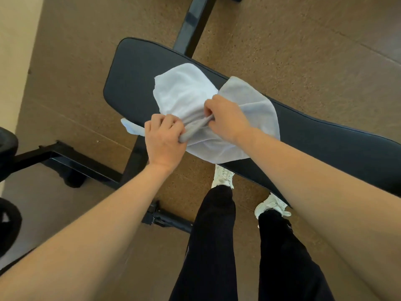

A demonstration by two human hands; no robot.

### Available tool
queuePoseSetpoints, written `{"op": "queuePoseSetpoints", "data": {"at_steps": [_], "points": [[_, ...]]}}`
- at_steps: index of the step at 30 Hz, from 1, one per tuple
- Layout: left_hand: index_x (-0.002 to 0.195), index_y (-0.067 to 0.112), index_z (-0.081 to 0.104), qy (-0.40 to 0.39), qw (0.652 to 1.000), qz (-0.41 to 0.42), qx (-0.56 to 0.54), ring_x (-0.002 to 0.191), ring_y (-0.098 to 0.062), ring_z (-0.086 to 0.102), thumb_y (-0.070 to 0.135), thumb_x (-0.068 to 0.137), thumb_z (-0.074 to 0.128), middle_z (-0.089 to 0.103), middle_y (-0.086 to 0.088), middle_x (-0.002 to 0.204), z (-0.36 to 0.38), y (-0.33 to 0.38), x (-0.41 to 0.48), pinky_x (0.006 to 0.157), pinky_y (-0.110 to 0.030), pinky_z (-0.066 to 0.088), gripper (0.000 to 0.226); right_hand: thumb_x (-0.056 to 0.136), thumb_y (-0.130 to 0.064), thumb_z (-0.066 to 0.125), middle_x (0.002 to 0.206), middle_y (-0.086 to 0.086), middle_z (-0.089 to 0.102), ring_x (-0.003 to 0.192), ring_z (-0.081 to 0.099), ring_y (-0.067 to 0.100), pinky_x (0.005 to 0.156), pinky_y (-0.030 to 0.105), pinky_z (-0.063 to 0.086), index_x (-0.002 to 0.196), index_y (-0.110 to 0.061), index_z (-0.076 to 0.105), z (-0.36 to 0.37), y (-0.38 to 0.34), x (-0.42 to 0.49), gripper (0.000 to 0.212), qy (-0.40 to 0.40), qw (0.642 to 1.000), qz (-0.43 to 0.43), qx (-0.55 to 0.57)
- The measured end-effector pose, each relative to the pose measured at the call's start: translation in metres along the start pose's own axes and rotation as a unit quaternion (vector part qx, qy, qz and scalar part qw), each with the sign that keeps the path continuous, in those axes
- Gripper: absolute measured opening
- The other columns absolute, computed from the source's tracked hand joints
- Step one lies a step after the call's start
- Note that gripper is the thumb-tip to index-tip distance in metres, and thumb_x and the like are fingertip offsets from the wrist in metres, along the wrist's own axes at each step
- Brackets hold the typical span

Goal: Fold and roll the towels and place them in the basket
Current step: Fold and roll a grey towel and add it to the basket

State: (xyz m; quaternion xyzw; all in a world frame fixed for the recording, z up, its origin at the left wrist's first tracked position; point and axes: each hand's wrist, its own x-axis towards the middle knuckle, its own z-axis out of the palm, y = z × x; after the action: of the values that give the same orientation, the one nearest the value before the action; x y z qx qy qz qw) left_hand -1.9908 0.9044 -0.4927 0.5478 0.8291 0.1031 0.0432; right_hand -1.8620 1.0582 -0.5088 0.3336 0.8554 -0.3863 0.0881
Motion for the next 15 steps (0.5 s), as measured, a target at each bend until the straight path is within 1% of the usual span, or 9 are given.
{"op": "queuePoseSetpoints", "data": {"at_steps": [1,2,4,7,8,10,11,13,15], "points": [[0.074,0.013,0.061,-0.026,1.000,-0.002,-0.013,0.080,-0.027,0.056,0.016,0.089,0.065,0.062,-0.002,0.076,-0.002,0.003,-0.012,0.071,-0.033,0.033,0.016,0.083,-0.003,0.058,0.090,0.005,0.051,0.078,0.054,0.028,0.070,0.045,0.047,0.088,-0.010,0.057,0.002,0.001,-0.011,0.008,0.035,0.999,-0.004,0.021],[0.077,0.014,0.061,-0.071,0.997,-0.021,-0.028,0.079,-0.026,0.059,0.019,0.089,0.068,0.063,-0.001,0.076,-0.004,0.004,-0.024,0.074,-0.033,0.034,0.014,0.079,0.001,0.059,0.084,0.004,0.050,0.074,0.051,0.025,0.064,0.044,0.045,0.082,-0.009,0.054,0.004,0.003,-0.024,0.011,0.072,0.997,-0.007,0.041],[0.082,0.018,0.062,-0.164,0.982,-0.082,-0.039,0.075,-0.024,0.062,0.022,0.086,0.074,0.065,0.000,0.076,-0.005,0.001,-0.045,0.078,-0.033,0.037,0.013,0.072,0.007,0.062,0.078,0.006,0.049,0.068,0.045,0.022,0.056,0.039,0.039,0.073,-0.006,0.052,0.008,0.011,-0.051,0.017,0.127,0.990,-0.001,0.056],[0.079,0.026,0.052,-0.229,0.965,-0.128,-0.016,0.076,-0.022,0.060,0.021,0.085,0.074,0.059,0.005,0.076,-0.004,-0.011,-0.065,0.079,-0.031,0.032,0.023,0.069,0.013,0.064,0.074,0.009,0.048,0.064,0.045,0.024,0.053,0.038,0.039,0.067,-0.003,0.050,0.011,0.027,-0.086,0.022,0.137,0.988,0.046,0.046],[0.079,0.028,0.049,-0.243,0.960,-0.141,-0.008,0.076,-0.019,0.057,0.020,0.086,0.073,0.054,0.007,0.076,-0.005,-0.014,-0.067,0.079,-0.031,0.031,0.026,0.067,0.016,0.064,0.072,0.009,0.047,0.064,0.043,0.025,0.053,0.038,0.038,0.065,-0.004,0.048,0.010,0.033,-0.096,0.025,0.137,0.988,0.048,0.046],[0.079,0.029,0.050,-0.265,0.949,-0.171,0.006,0.078,-0.013,0.049,0.021,0.088,0.073,0.051,0.008,0.078,-0.009,-0.016,-0.068,0.081,-0.030,0.033,0.026,0.066,0.017,0.065,0.071,0.009,0.046,0.066,0.043,0.025,0.053,0.037,0.037,0.062,-0.007,0.045,0.008,0.042,-0.113,0.032,0.129,0.990,0.042,0.037],[0.079,0.028,0.052,-0.274,0.944,-0.185,0.011,0.080,-0.012,0.051,0.021,0.088,0.073,0.051,0.008,0.078,-0.011,-0.015,-0.066,0.080,-0.031,0.034,0.024,0.069,0.015,0.066,0.071,0.008,0.048,0.067,0.044,0.025,0.053,0.034,0.037,0.062,-0.009,0.044,0.006,0.047,-0.121,0.033,0.122,0.990,0.059,0.028],[0.076,0.029,0.052,-0.296,0.928,-0.226,0.004,0.078,-0.013,0.056,0.025,0.089,0.073,0.054,0.008,0.076,-0.015,-0.013,-0.059,0.076,-0.032,0.039,0.024,0.077,0.005,0.065,0.072,0.003,0.051,0.068,0.049,0.025,0.057,0.032,0.040,0.065,-0.013,0.044,0.001,0.057,-0.134,0.030,0.126,0.982,0.138,0.016],[0.075,0.029,0.052,-0.341,0.906,-0.251,-0.009,0.069,-0.014,0.054,0.029,0.089,0.071,0.058,0.007,0.074,-0.021,-0.011,-0.047,0.064,-0.028,0.039,0.023,0.085,-0.003,0.059,0.068,0.002,0.052,0.067,0.052,0.026,0.059,0.038,0.043,0.066,-0.013,0.043,-0.007,0.068,-0.146,0.026,0.143,0.962,0.232,0.034]]}}
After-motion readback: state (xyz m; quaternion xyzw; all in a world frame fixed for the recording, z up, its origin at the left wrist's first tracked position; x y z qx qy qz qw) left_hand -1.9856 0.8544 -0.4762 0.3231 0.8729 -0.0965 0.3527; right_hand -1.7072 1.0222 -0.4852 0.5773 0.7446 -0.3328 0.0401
